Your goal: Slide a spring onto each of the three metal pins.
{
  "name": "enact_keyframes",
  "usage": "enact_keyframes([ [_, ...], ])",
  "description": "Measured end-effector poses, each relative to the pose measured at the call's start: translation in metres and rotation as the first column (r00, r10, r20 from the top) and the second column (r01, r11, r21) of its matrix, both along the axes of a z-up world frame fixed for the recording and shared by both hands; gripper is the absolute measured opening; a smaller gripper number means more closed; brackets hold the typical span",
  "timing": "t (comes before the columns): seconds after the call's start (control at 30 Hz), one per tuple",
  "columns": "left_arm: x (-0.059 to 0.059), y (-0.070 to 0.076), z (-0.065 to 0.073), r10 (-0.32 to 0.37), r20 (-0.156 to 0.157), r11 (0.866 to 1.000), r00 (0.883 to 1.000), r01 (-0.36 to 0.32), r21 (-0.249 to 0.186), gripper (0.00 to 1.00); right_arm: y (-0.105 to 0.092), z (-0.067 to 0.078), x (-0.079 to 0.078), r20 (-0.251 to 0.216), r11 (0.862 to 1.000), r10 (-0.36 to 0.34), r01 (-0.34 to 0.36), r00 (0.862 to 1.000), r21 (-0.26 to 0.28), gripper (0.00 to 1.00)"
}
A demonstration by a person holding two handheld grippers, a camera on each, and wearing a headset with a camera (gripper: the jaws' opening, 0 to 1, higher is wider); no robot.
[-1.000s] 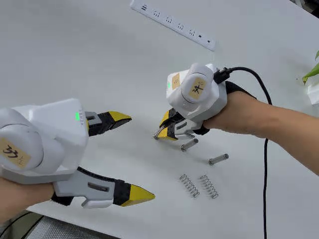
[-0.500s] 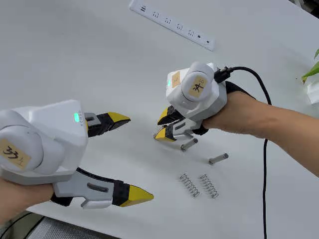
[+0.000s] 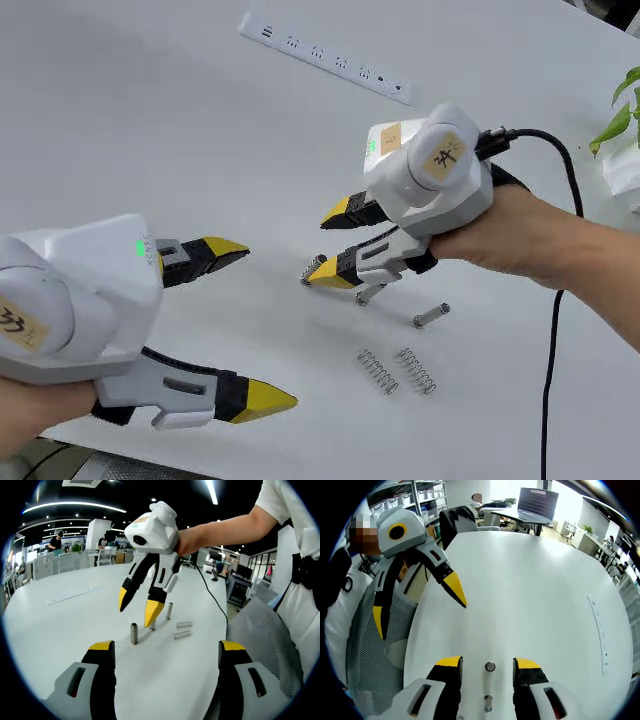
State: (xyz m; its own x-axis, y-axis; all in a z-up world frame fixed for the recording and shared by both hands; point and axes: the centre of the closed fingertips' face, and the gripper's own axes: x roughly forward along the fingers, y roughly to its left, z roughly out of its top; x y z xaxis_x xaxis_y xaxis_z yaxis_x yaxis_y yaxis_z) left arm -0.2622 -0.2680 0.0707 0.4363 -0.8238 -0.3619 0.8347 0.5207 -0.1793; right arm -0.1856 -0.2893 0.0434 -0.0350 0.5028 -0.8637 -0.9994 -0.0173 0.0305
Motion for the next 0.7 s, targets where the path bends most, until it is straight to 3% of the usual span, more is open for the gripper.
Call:
enact_keyframes([
  [0.27, -0.001, 0.001, 0.001, -0.029, 0.000, 0.999, 1.000, 0.029, 0.044, 0.83, -0.019, 0.031, -0.003, 0.025, 0.985, -0.118, 0.114, 0.993, 0.127, 0.49],
  [0.6, -0.004, -0.006, 0.002, -0.102, 0.001, 0.988, 0.995, 0.101, 0.113, 0.81, -0.070, 0.057, -0.020, 0.028, 0.929, -0.276, 0.259, 0.961, 0.266, 0.64],
  [0.7, -0.006, -0.012, 0.000, -0.135, -0.004, 0.981, 0.991, 0.134, 0.139, 0.80, -0.088, 0.061, -0.029, 0.016, 0.902, -0.321, 0.300, 0.947, 0.311, 0.69],
])
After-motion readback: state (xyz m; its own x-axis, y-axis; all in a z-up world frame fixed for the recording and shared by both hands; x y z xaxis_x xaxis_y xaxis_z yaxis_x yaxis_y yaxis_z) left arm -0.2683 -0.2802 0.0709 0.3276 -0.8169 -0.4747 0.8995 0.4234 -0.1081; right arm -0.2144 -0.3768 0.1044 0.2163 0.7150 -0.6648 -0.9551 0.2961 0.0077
